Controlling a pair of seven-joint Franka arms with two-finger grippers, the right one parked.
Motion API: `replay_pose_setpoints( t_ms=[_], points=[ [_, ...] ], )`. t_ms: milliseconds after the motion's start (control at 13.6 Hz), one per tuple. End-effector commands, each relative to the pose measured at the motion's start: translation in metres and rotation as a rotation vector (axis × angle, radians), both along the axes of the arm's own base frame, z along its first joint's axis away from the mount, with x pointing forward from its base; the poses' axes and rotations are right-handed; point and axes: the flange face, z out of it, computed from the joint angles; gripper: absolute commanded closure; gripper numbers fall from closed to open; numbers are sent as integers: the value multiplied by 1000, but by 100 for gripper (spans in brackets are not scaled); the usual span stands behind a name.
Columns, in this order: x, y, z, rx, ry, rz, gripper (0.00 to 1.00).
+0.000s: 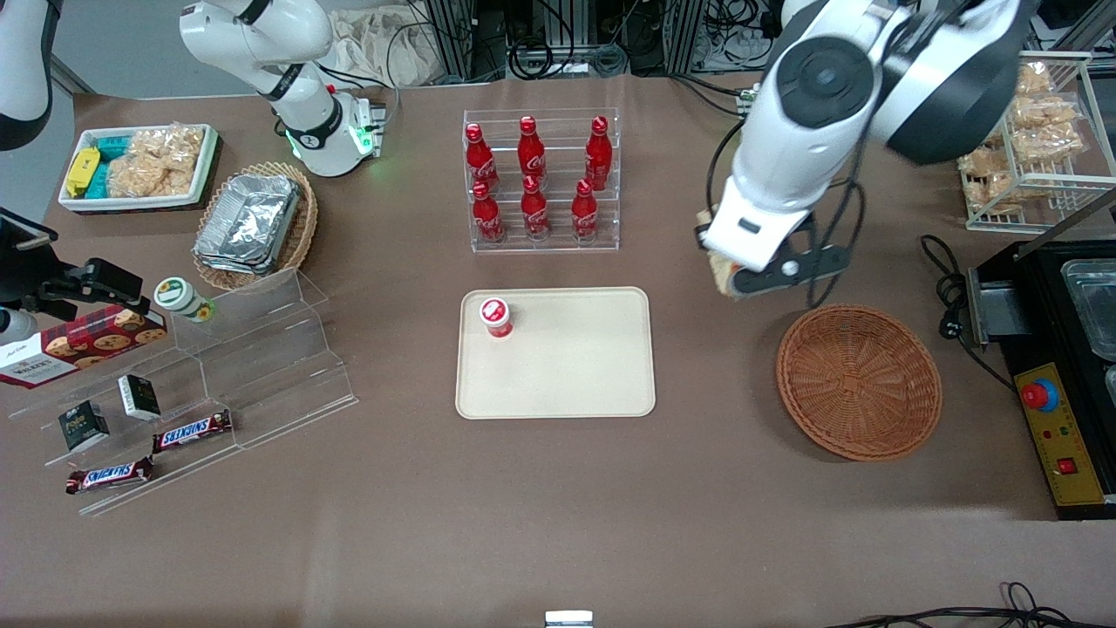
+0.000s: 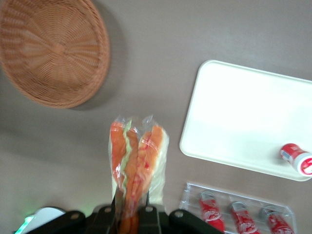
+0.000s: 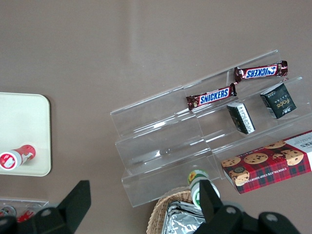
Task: Place sandwich from basket to tray
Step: 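Carry the sandwich over the cream tray and lower it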
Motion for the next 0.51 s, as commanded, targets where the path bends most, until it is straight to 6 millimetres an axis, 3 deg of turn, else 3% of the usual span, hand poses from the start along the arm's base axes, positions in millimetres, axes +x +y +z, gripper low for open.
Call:
replay_pose_setpoints(
  t_ms=[0,294,440],
  points=[
    [10,-46,-53,-27,-2,12,100],
    [24,-84,-143,-11,-25,42,100],
    [20,-102,-178,4,-30,24,100]
  ],
)
